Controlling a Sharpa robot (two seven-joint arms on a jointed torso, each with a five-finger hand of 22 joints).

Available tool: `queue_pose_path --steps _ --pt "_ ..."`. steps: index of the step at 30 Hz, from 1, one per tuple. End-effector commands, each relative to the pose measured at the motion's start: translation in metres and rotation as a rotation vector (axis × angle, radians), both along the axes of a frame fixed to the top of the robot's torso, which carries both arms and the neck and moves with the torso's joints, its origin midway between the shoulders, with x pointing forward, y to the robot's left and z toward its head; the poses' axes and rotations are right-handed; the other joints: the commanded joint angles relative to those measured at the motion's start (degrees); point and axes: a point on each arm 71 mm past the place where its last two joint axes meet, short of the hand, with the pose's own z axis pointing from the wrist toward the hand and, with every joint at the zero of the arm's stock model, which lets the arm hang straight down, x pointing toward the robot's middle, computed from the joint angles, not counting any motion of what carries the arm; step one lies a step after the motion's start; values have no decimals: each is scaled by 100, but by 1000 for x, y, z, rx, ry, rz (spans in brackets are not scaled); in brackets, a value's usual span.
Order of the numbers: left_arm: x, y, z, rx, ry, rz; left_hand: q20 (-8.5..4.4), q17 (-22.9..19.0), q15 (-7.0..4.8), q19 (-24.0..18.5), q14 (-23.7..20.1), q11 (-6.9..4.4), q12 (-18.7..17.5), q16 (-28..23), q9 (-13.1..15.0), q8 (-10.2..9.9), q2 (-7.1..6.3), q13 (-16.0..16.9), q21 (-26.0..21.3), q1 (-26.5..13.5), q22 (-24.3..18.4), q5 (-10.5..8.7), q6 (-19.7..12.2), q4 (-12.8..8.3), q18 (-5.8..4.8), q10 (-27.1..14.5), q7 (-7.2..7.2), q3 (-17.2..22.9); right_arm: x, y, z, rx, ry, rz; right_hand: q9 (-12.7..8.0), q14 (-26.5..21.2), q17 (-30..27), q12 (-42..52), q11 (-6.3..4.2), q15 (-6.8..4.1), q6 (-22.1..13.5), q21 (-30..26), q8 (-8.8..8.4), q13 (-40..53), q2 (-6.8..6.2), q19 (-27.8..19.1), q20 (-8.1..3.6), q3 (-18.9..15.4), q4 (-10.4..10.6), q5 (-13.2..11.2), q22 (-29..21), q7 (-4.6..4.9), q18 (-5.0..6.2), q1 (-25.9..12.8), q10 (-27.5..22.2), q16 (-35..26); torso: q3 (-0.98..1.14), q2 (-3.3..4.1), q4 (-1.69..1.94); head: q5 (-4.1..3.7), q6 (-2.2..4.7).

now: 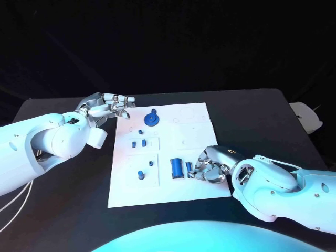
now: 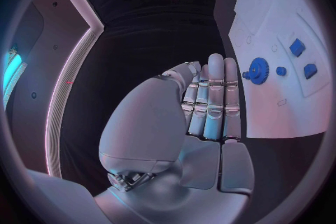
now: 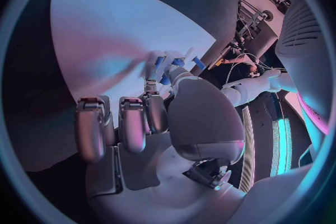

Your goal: Assemble the parts on the task board

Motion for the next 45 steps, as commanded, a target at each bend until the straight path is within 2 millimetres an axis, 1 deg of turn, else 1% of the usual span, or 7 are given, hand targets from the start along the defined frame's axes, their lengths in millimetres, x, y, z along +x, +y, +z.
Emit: queue_pose_path --steps 1,8,16,34,35,37,45 --pt "0 -3 1 -13 -11 -20 -21 -10 24 -2 -4 -3 39 -39 -3 37 -15 5 29 -1 16 8 -50 15 23 -53 4 42 1 -1 7 51 -51 16 1 471 899 -58 -17 -17 -38 -93 -12 740 -5 401 -49 -40 -59 -44 1373 10 -23 89 142 0 -17 -26 -8 -18 54" --pt "1 -8 -1 -61 -19 -25 58 -20 67 -51 -27 -1 104 -32 -5 45 -163 2 -128 -447 -80 -24 -119 287 19 -126 -13 -215 33 -20 24 331 -62 -70 -137 313 243 -896 177 124 -480 -1110 -329 288 80 -35 61 -185 -223 -278 1078 239 182 521 -241 -406 -87 -150 1 -70 255" --pt "10 -9 -12 -143 -6 41 289 -478 249 -422 -764 115 87 -1012 -7 50 -167 -62 -1027 -500 -616 -15 -270 479 -27 -327 42 -488 105 -51 29 726 44 -247 -413 -1106 -3923 -5003 508 487 -1065 -5932 -788 -2603 214 -2188 373 49 -624 -1082 -841 626 926 1249 -2025 -4259 -213 -396 20 -110 670" --pt "49 -15 -43 -181 -53 262 875 -1799 807 -1099 -1459 441 -1062 -4053 -20 -345 126 -229 -3985 -290 -2475 -5 -494 596 -419 -466 -125 -1079 206 -57 24 1012 3 -290 -1418 -1946 -6319 -7246 981 1131 -918 -8218 -1316 -6586 313 -2962 1103 418 -784 -1311 -3447 899 924 1126 -1952 -8076 -216 -692 144 -2 1209" --pt "46 -17 -44 -154 -16 203 373 -2252 478 -2264 -2973 71 -1190 -4187 -391 -750 611 -586 -4367 -2767 -2650 -519 -2096 319 -529 -2163 -402 -1372 204 -60 22 903 -19 -334 -1766 -3904 -6639 -7670 730 944 -2655 -8619 -1683 -6813 714 -4604 710 -21 -941 -1650 -4618 569 587 -1180 -3889 -8223 -231 -654 110 -26 1173" --pt "45 -17 -44 -152 -18 206 315 -2252 458 -2368 -3147 62 -1600 -4636 -391 -750 611 -586 -4452 -3052 -2697 -580 -2304 278 -590 -2357 -445 -1422 203 -59 22 908 -22 -335 -1817 -4083 -6695 -7670 724 536 -2800 -8619 -1683 -6868 714 -4753 697 -56 -1365 -1690 -4768 550 586 -1428 -4077 -8265 -225 -658 104 -9 1181" --pt "31 -22 -44 -110 -57 259 -7 -2252 265 -3080 -4102 -159 -1600 -4636 -391 -750 611 -586 -4732 -4629 -3161 -910 -3333 88 -1026 -3428 -635 -1613 184 -40 24 1001 -65 -377 -2061 -5357 -6934 -7670 210 536 -3927 -8619 -1683 -7057 714 -5834 445 -343 -1365 -1923 -5575 338 430 -2962 -5353 -8679 -107 -726 -23 329 1349"
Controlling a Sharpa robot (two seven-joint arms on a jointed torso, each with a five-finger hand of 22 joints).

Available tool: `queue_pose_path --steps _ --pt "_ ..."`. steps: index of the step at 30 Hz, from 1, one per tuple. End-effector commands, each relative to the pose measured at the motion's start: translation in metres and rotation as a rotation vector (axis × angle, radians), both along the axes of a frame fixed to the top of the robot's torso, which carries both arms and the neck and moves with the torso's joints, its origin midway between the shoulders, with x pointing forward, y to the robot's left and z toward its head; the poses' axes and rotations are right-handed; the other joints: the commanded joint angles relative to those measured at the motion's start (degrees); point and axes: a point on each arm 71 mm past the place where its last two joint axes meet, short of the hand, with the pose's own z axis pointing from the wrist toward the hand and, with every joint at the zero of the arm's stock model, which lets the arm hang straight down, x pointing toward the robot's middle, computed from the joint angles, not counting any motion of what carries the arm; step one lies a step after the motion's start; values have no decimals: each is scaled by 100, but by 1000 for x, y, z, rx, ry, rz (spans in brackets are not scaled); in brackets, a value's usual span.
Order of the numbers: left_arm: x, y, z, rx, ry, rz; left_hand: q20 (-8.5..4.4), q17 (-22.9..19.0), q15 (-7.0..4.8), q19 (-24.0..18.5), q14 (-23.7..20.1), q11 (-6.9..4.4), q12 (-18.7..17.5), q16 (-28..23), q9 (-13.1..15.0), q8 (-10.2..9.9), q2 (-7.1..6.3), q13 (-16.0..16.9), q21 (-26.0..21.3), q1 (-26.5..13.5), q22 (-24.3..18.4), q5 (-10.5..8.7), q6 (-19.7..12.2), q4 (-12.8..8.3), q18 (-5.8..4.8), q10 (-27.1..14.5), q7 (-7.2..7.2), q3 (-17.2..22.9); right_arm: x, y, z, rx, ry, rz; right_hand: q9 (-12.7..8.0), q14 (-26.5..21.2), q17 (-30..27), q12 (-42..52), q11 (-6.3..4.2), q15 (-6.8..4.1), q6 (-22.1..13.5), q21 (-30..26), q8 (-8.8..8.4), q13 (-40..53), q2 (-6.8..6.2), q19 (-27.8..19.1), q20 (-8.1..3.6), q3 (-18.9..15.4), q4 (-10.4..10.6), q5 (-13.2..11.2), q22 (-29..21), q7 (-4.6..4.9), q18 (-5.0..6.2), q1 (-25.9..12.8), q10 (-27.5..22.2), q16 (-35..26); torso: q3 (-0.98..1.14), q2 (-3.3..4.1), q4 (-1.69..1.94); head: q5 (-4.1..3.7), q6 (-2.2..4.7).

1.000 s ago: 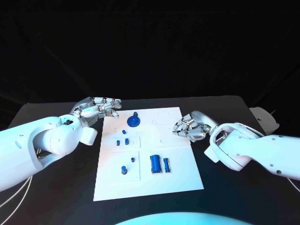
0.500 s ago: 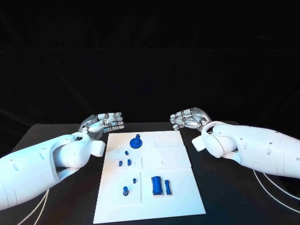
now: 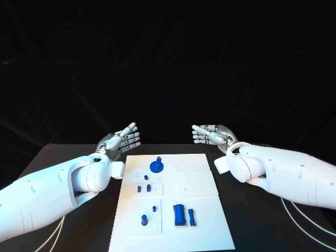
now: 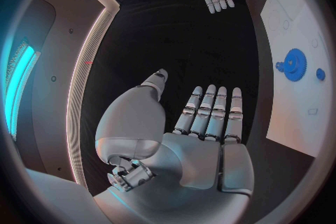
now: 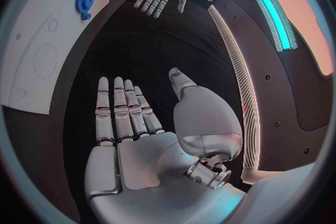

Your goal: Assemble the parts on the task board

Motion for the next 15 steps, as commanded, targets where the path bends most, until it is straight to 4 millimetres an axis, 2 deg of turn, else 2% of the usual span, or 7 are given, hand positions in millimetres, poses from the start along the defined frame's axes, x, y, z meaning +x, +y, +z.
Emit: queue_pose_path --steps 1,5,6,7,8,13,15 --pt "-7 -1 4 52 -49 67 -368 -98 -225 -829 -1107 -253 -131 -170 -81 -106 103 -77 -316 -1822 -319 -385 -1193 -201 -387 -1243 -219 -240 -10 8 3 51 -45 -82 -273 -1424 -262 -109 -462 -171 -1256 -97 -100 -204 84 -1199 -276 -319 -150 -256 -896 -235 -238 -1713 -1421 -198 88 -52 -99 212 107" --pt "-19 -5 6 88 -77 110 -467 -98 -284 -1047 -1398 -318 -131 -170 -81 -106 103 -77 -401 -2299 -319 -486 -1505 -607 -387 -1570 -665 -315 -26 20 7 106 -60 -129 -346 -1798 -330 -109 -462 -171 -1586 -97 -100 -620 84 -1514 -348 -409 -150 -323 -1131 -294 -300 -2161 -1796 -198 122 -72 -136 310 155" --pt "-23 -6 6 100 -86 123 -491 -98 -689 -1107 -1476 -336 -131 -170 -81 -106 103 -77 -422 -2426 -319 -512 -1588 -607 -387 -1656 -665 -328 -30 23 8 118 -63 -142 -363 -1897 -348 -109 -462 -171 -1673 -97 -100 -620 84 -1600 -366 -430 -150 -343 -1194 -311 -300 -2280 -1897 -198 128 -75 -142 325 163" --pt "-27 -7 7 111 -96 136 -515 -98 -689 -1162 -1548 -352 -131 -170 -81 -106 103 -77 -444 -2549 -319 -536 -1665 -607 -387 -1739 -665 -737 -35 26 9 130 -65 -154 -382 -1994 -367 -109 -462 -171 -1758 -97 -100 -620 84 -1679 -386 -454 -150 -360 -1254 -714 -302 -2397 -1993 -198 131 -77 -145 335 168" --pt "-31 -8 8 121 -105 148 -543 -98 -689 -1217 -1628 -770 -131 -170 -81 -106 103 -77 -464 -2674 -319 -564 -1749 -607 -387 -1824 -665 -737 -38 29 10 141 -67 -165 -402 -2092 -383 -109 -462 -171 -1845 -97 -100 -620 84 -1764 -404 -475 -150 -377 -1316 -714 -349 -2515 -2092 -198 132 -78 -147 338 170" --pt "-46 -12 13 162 -143 196 -655 -98 -689 -1472 -1967 -770 -131 -170 -81 -106 103 -77 -564 -3232 -319 -682 -2116 -607 -387 -2206 -665 -737 -52 37 14 174 -71 -204 -833 -2530 -798 -109 -462 -171 -2230 -97 -100 -620 84 -2129 -842 -574 -150 -785 -1592 -714 -380 -3041 -2530 -198 132 -78 -147 338 170" --pt "-50 -12 14 172 -152 207 -698 -98 -689 -1548 -2075 -770 -131 -170 -81 -106 103 -77 -974 -3411 -319 -718 -2236 -607 -387 -2329 -665 -737 -55 39 14 179 -72 -211 -833 -2670 -798 -109 -462 -171 -2355 -97 -100 -620 84 -2246 -842 -994 -150 -785 -1680 -714 -793 -3209 -2670 -198 132 -78 -147 338 170"
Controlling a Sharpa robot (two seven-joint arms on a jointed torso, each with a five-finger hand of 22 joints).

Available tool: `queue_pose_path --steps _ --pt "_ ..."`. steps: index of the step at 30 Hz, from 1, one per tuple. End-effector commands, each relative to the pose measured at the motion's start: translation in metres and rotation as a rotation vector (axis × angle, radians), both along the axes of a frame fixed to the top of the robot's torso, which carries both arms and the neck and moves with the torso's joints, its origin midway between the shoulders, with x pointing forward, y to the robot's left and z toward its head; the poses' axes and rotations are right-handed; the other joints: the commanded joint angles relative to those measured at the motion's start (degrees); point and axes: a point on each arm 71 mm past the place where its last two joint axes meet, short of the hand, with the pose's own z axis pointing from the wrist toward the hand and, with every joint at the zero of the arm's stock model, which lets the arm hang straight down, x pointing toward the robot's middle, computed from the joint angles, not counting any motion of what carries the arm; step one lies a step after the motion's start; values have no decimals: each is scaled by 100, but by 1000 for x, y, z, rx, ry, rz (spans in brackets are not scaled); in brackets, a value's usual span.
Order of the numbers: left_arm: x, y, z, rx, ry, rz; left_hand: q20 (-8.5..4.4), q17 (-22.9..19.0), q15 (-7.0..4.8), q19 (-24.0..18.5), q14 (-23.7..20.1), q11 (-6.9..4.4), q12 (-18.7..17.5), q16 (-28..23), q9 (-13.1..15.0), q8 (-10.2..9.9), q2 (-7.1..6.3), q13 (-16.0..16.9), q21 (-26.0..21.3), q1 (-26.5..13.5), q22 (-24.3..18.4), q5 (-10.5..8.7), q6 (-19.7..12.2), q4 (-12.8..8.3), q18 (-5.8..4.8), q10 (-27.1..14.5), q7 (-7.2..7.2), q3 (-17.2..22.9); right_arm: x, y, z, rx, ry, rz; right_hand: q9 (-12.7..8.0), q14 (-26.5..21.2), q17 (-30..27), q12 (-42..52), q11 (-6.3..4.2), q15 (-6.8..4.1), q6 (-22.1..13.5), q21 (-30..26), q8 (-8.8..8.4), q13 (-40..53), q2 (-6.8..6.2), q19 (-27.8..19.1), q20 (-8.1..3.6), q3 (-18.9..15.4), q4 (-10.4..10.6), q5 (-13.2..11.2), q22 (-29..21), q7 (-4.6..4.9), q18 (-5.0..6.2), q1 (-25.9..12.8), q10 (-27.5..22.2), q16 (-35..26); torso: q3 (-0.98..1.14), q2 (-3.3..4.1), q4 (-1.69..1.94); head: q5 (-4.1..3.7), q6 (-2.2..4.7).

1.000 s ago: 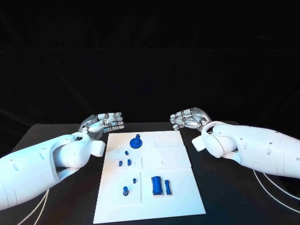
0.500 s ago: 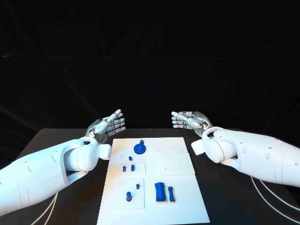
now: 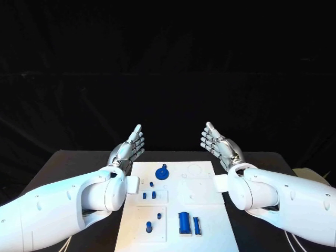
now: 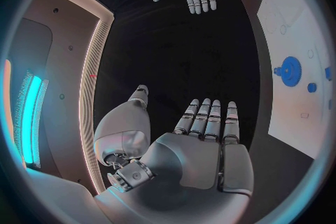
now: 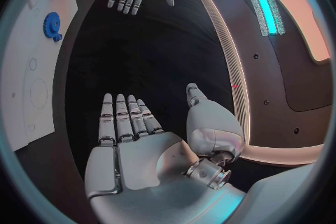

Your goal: Assemble the parts on the task board

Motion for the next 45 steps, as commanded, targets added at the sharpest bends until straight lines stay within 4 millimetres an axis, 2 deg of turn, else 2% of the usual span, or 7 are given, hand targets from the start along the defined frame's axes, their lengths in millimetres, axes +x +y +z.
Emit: queue_pose_path --steps 1,2,3,30,31,32,45 --pt "-5 4 8 89 -101 99 -196 -13 -133 -457 -601 -204 -33 -41 -12 -38 8 -12 -494 -993 -29 -213 -648 -74 -82 -675 -114 -159 -3 -5 3 2 -30 -102 -273 -775 -235 -34 -40 -13 -682 -28 -41 -88 6 -657 -293 -566 -7 -230 -487 -155 -503 -932 -775 -36 6 -4 -7 1 2" --pt "-6 4 9 92 -104 102 -610 -13 -133 -490 -652 -204 -33 -41 -12 -38 8 -12 -494 -1072 -29 -231 -701 -74 -82 -730 -114 -159 -3 -5 3 2 -30 -102 -273 -839 -235 -34 -40 -13 -740 -28 -41 -88 6 -709 -293 -566 -7 -230 -528 -155 -503 -1011 -840 -36 6 -4 -7 1 2" --pt "-6 4 9 93 -106 104 -610 -13 -133 -520 -701 -204 -33 -41 -12 -38 8 -12 -494 -1154 -29 -640 -754 -74 -82 -787 -114 -159 -3 -5 3 2 -30 -102 -273 -898 -235 -34 -40 -13 -794 -28 -41 -88 6 -761 -293 -566 -7 -230 -566 -155 -503 -1083 -899 -36 6 -4 -7 1 2" --pt "-7 4 9 95 -107 105 -610 -13 -133 -1386 -1440 -204 -33 -41 -12 -38 8 -12 -494 -2393 -29 -640 -1562 -74 -82 -1636 -114 -159 -3 -5 3 2 -30 -102 -273 -1874 -235 -34 -40 -13 -1647 -28 -41 -88 6 -1577 -293 -566 -7 -230 -1488 -155 -503 -2248 -1873 -36 6 -4 -7 1 2" --pt "-7 4 9 95 -107 105 -610 -13 -133 -1386 -1843 -204 -33 -41 -12 -38 8 -12 -494 -2577 -29 -640 -1982 -74 -82 -2069 -114 -159 -3 -5 3 2 -30 -102 -273 -2367 -235 -34 -40 -13 -2087 -28 -41 -88 6 -1999 -293 -566 -7 -230 -1488 -155 -503 -2422 -2366 -36 6 -4 -7 1 2" --pt "-7 4 9 95 -107 105 -610 -13 -133 -1386 -1843 -204 -33 -41 -12 -38 8 -12 -494 -3033 -29 -640 -1982 -74 -82 -2069 -114 -159 -3 -5 3 2 -30 -102 -273 -2367 -235 -34 -40 -13 -2087 -28 -41 -88 6 -1999 -293 -566 -7 -230 -1488 -155 -503 -2850 -2366 -36 6 -4 -7 1 2" --pt "-7 4 9 95 -107 105 -610 -13 -133 -1386 -1843 -204 -33 -41 -12 -38 8 -12 -494 -3033 -29 -640 -1982 -74 -82 -2069 -114 -159 -3 -5 3 2 -30 -102 -273 -2367 -235 -34 -40 -13 -2087 -28 -41 -88 6 -1999 -293 -566 -7 -230 -1488 -155 -503 -2850 -2366 -36 6 -4 -7 1 2"
